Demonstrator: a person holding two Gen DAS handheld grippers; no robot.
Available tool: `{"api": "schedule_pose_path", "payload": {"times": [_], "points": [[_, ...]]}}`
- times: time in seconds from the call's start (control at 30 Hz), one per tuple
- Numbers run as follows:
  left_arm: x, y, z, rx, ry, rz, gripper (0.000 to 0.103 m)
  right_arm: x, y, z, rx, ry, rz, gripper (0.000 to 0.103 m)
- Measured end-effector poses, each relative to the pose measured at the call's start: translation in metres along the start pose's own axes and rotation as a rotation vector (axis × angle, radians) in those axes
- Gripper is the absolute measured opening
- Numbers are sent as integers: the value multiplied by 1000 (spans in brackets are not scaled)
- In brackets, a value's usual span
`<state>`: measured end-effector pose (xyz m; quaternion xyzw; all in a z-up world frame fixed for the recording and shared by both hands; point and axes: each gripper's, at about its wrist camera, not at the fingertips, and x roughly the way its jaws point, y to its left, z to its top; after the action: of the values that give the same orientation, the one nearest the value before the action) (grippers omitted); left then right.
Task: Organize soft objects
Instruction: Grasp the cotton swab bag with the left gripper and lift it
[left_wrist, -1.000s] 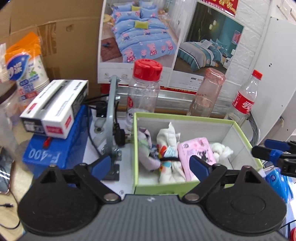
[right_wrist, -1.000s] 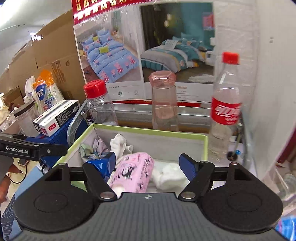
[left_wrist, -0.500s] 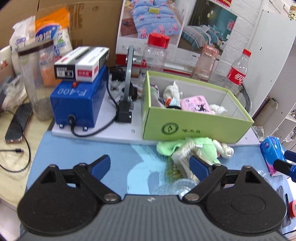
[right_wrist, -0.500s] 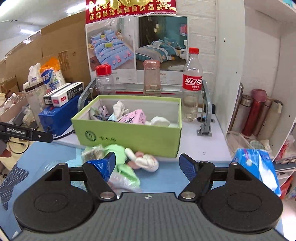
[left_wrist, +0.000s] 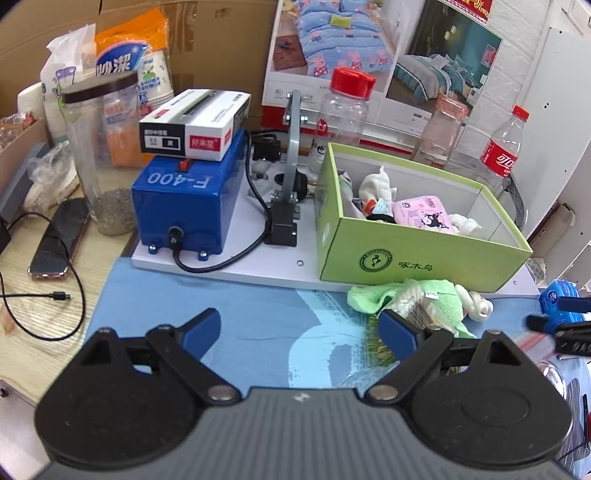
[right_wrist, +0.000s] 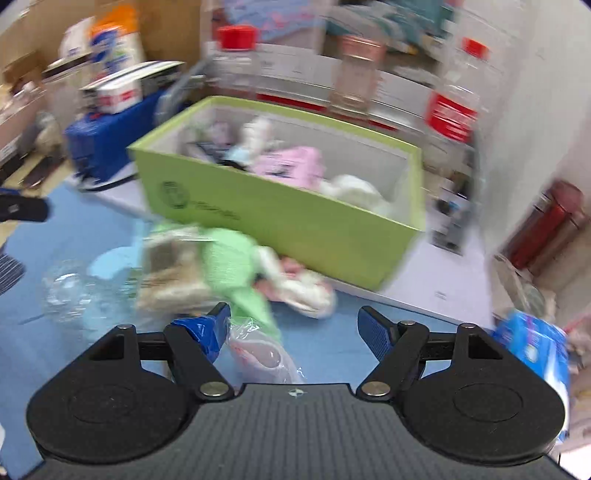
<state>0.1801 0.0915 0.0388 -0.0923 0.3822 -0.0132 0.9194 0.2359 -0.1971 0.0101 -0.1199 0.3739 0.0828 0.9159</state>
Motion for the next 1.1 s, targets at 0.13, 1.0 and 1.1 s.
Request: {"api": "schedule_pose_path", "payload": {"times": [0.13, 1.0, 1.1], "points": [[11, -19, 8, 52, 18, -28, 91, -21, -53, -25, 166, -64, -226, 62], [128, -133, 33, 436, 349, 27, 100, -74, -64, -99, 411, -312, 72, 62], [126, -119, 35, 443, 328, 68, 102, -76, -63, -98, 404, -314, 66, 62]]}}
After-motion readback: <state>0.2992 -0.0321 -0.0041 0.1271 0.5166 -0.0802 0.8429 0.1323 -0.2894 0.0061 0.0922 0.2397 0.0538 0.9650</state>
